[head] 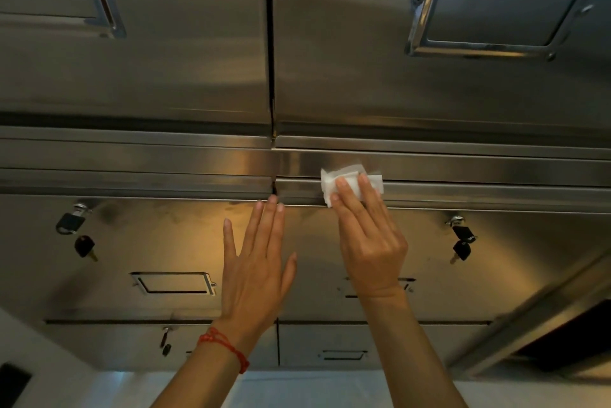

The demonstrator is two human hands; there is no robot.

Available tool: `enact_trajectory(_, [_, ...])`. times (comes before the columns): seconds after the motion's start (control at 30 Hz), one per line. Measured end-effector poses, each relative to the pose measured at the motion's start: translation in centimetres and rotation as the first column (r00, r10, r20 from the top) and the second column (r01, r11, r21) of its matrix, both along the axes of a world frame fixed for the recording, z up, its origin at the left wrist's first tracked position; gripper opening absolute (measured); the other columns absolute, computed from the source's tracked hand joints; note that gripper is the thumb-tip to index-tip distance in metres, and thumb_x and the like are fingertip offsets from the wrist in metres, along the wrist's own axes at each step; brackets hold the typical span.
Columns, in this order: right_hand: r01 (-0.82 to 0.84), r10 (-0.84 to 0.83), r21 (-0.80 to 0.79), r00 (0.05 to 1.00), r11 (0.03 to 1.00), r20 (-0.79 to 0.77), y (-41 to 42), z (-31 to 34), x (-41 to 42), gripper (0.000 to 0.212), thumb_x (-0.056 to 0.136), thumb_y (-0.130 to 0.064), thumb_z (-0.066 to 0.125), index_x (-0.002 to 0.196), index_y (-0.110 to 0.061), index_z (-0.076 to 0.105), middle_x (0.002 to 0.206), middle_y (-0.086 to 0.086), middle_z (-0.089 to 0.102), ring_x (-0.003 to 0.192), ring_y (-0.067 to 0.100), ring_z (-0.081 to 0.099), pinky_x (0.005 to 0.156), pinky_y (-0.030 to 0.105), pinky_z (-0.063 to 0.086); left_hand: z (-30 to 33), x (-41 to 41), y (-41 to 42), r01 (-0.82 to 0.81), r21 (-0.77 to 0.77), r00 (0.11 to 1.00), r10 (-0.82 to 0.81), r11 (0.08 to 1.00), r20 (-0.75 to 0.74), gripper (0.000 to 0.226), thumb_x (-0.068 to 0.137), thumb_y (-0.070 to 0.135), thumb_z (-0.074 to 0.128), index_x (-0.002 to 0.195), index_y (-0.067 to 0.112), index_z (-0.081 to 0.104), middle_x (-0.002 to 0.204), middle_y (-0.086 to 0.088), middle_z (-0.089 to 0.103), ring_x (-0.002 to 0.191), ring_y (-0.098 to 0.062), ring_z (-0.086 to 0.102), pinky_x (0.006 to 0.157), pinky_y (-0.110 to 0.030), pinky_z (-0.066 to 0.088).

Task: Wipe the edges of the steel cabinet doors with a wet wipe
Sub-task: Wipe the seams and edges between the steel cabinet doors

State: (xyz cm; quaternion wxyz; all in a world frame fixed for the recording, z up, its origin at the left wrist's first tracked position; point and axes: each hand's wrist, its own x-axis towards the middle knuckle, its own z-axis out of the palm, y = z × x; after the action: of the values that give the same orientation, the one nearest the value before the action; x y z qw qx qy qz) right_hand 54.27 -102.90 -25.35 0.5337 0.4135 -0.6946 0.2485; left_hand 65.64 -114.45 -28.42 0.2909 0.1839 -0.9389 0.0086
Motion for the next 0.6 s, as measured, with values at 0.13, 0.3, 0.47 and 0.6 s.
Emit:
enact_trajectory(0.13, [0.003, -0.003, -0.005, 1.0, 1.0, 0.006, 0.7, -0.1, -0.6, 0.02, 0.085, -0.005, 0.067, 0.105, -0.004, 0.07, 0.117, 0.01, 0.063, 0.114, 0.033, 0.056, 0.087, 0.043, 0.053, -0.1, -0.4, 0.8, 0.028, -0.018, 1.0, -0.029, 0.999, -0.01, 0.064, 0.089, 0.039, 0.03, 0.144, 0.007, 0.02, 0.152, -0.012, 0.022, 0.14, -0.023, 0.015, 0.11, -0.055, 0.008])
enact_trajectory(0.3, [0.014, -0.014, -0.009, 1.0, 1.0, 0.011, 1.8, -0.2, -1.3, 0.021, 0.085, -0.006, 0.067, 0.106, -0.004, 0.069, 0.117, 0.011, 0.063, 0.114, 0.033, 0.056, 0.086, 0.043, 0.053, 0.0, -1.4, 1.9, 0.056, -0.045, 0.998, -0.056, 0.997, -0.003, 0.065, 0.089, 0.038, 0.031, 0.145, 0.008, 0.017, 0.153, -0.009, 0.016, 0.142, -0.022, 0.012, 0.111, -0.054, 0.009])
enact_trajectory(0.47, [0.019, -0.019, -0.014, 0.999, 1.0, 0.029, 3.1, -0.2, -2.0, 0.024, 0.083, -0.006, 0.068, 0.107, -0.004, 0.068, 0.118, 0.011, 0.063, 0.115, 0.033, 0.056, 0.09, 0.044, 0.052, 0.0, -2.2, 3.0, 0.067, -0.059, 0.998, -0.067, 0.996, 0.004, 0.066, 0.089, 0.037, 0.033, 0.145, 0.006, 0.018, 0.153, -0.009, 0.016, 0.141, -0.022, 0.014, 0.11, -0.054, 0.011])
enact_trajectory(0.6, [0.027, -0.026, -0.017, 0.999, 0.999, 0.033, 4.1, -0.1, -2.6, 0.025, 0.081, -0.005, 0.07, 0.106, -0.003, 0.068, 0.117, 0.012, 0.063, 0.114, 0.034, 0.056, 0.09, 0.044, 0.051, 0.2, -2.8, 4.0, 0.073, -0.054, 0.997, -0.073, 0.996, 0.006, 0.066, 0.088, 0.038, 0.033, 0.145, 0.006, 0.02, 0.153, -0.01, 0.019, 0.141, -0.022, 0.016, 0.11, -0.054, 0.011])
